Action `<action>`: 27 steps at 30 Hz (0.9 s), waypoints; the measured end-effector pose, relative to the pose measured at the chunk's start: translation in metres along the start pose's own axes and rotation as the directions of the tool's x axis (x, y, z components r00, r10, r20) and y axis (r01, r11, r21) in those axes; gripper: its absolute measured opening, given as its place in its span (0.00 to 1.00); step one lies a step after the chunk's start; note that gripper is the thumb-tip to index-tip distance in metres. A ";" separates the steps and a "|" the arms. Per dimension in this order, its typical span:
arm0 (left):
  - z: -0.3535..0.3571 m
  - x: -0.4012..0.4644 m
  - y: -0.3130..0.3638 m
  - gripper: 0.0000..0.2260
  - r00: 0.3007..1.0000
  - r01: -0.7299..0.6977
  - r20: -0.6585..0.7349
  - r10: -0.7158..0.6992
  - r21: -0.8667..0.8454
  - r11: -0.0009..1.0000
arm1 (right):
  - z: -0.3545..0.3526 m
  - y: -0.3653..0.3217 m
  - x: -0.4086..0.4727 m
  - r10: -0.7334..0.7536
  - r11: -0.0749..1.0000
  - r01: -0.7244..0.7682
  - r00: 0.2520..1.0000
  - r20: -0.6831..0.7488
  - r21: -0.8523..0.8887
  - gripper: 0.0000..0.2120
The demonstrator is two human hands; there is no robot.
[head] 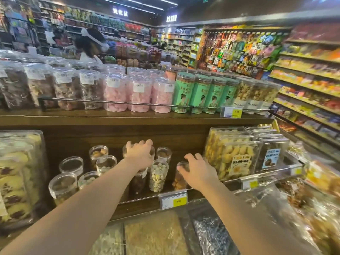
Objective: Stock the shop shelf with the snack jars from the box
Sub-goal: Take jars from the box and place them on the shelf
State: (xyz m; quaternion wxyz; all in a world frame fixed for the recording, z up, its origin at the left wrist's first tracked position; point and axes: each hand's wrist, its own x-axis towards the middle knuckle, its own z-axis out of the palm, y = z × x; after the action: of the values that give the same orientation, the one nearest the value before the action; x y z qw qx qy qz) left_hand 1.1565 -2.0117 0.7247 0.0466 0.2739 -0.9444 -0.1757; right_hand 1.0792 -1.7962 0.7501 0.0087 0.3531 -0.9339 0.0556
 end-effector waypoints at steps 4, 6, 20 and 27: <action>0.008 0.003 -0.005 0.23 0.999 -0.030 0.025 0.027 0.156 0.987 | 0.002 0.000 -0.004 0.012 1.000 -0.012 1.000 0.009 -0.002 0.26; 0.006 -0.001 -0.008 0.22 0.999 -0.047 0.026 0.044 0.154 0.987 | 0.001 0.001 -0.007 0.013 1.000 -0.013 1.000 0.003 0.002 0.26; -0.076 -0.164 -0.006 0.23 0.994 0.028 -0.100 -0.036 -0.082 0.996 | -0.026 -0.014 -0.037 -0.175 0.982 0.179 0.983 -0.064 0.065 0.26; -0.086 -0.296 -0.001 0.23 0.955 0.237 -0.172 -0.243 -0.054 0.970 | -0.035 -0.043 -0.072 -0.408 0.904 0.407 0.913 -0.018 0.135 0.27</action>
State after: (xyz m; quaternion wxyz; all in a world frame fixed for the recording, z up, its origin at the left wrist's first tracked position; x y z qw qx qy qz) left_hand 1.4234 -1.8808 0.8073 0.1135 0.4002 -0.8933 -0.1702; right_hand 1.1609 -1.7773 0.7847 -0.0087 0.5403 -0.8337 0.1140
